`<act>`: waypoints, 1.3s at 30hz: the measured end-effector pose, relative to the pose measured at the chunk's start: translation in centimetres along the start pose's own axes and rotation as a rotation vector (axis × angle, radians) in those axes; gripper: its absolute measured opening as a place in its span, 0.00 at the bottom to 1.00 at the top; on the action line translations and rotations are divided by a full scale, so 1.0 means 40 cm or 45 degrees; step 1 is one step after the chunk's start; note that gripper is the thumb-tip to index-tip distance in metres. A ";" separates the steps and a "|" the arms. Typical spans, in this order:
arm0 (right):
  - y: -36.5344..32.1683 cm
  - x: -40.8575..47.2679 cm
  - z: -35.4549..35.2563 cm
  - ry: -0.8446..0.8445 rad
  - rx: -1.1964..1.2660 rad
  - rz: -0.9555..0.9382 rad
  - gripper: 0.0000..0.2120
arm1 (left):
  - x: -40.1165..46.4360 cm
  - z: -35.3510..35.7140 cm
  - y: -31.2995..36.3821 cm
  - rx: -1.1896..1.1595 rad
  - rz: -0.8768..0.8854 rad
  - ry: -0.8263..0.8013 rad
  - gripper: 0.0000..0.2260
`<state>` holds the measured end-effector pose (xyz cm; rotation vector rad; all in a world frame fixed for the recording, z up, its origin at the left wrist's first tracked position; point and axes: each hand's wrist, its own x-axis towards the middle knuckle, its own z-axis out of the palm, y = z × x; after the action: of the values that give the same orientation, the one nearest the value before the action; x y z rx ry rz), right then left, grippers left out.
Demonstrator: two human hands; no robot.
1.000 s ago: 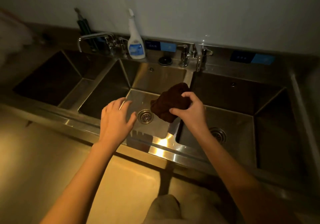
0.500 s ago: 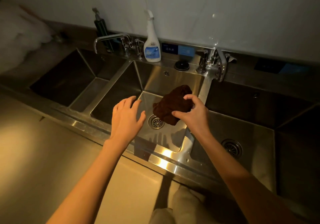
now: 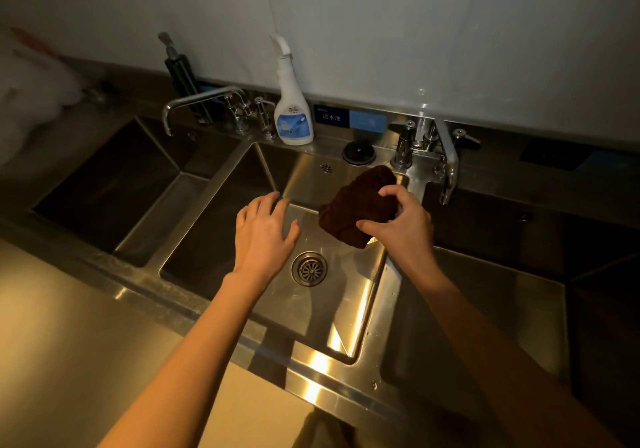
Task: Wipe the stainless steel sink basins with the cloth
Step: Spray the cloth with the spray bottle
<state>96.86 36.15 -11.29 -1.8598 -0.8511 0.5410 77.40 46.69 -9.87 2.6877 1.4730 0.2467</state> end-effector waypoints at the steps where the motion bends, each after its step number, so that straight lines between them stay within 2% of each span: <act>1: -0.001 0.011 0.002 0.006 0.000 0.003 0.26 | 0.015 0.005 0.000 -0.005 0.003 -0.001 0.21; 21: -0.059 0.234 0.278 0.276 -0.096 0.152 0.26 | 0.433 0.118 -0.188 -0.054 0.205 -0.005 0.24; 29: -0.056 0.305 0.361 0.362 -0.109 0.172 0.24 | 0.581 0.179 -0.206 -0.126 0.231 -0.021 0.31; 34: -0.044 0.348 0.388 0.414 -0.162 0.214 0.24 | 0.649 0.218 -0.193 -0.267 0.194 -0.049 0.37; 39: -0.037 0.374 0.411 0.450 -0.181 0.256 0.24 | 0.719 0.239 -0.184 -0.463 0.165 0.018 0.42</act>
<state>94.92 57.62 -16.77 -2.1051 -0.4806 0.2643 88.12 75.04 -17.19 2.4882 1.1270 0.4897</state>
